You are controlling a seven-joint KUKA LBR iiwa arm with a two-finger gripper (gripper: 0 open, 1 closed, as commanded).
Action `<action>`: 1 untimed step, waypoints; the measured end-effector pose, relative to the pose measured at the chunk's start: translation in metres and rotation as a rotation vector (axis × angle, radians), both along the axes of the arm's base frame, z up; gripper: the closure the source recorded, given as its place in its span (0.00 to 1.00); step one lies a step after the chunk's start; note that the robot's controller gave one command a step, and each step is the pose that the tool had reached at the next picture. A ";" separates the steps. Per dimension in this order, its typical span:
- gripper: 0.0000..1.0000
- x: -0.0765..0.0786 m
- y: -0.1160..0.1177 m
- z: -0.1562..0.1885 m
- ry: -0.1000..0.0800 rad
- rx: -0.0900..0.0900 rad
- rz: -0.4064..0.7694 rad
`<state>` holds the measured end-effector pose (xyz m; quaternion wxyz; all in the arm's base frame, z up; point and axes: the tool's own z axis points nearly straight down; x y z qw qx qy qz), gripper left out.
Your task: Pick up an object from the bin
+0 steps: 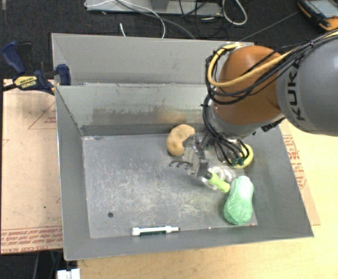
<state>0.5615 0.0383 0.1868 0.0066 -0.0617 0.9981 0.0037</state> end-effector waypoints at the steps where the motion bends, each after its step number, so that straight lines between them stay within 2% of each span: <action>1: 1.00 0.001 0.000 0.016 -0.002 0.001 -0.001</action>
Offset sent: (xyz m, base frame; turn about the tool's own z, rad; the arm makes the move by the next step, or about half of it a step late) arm 0.0009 0.0003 0.0263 0.0009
